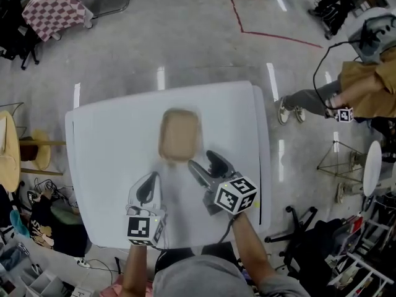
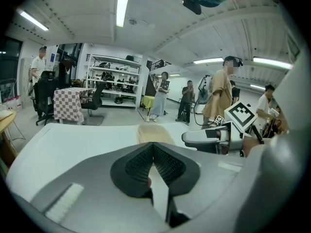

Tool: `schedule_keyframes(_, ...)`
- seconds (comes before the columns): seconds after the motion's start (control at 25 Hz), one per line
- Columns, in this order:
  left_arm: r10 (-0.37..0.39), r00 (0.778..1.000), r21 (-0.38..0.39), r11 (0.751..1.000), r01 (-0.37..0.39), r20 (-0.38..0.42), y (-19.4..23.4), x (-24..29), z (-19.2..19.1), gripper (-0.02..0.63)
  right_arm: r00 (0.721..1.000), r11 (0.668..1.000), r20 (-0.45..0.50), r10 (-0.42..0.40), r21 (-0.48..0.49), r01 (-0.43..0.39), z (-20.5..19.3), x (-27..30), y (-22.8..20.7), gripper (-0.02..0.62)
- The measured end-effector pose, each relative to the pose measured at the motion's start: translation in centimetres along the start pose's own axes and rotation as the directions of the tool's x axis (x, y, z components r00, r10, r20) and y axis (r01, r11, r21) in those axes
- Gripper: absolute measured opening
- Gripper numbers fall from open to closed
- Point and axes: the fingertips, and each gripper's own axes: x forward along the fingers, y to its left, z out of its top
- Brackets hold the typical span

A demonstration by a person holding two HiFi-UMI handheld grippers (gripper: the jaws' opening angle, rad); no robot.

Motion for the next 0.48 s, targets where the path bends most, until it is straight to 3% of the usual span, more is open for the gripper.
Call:
schedule_keyframes(0.24, 0.005, 1.000, -0.003, 1.000, -0.005, -0.005, 0.3, 0.3, -0.5, 0.011, 1.000, 0.999, -0.020, 0.009, 0.034, -0.008, -0.7, 1.2, -0.4, 0.371)
schedule_keyframes(0.48, 0.003, 1.000, -0.007, 1.000, -0.003, -0.013, 0.7, 0.3, -0.9, 0.011, 0.999, 0.999, -0.032, -0.001, 0.039, 0.003, -1.0, 2.0, -0.5, 0.364)
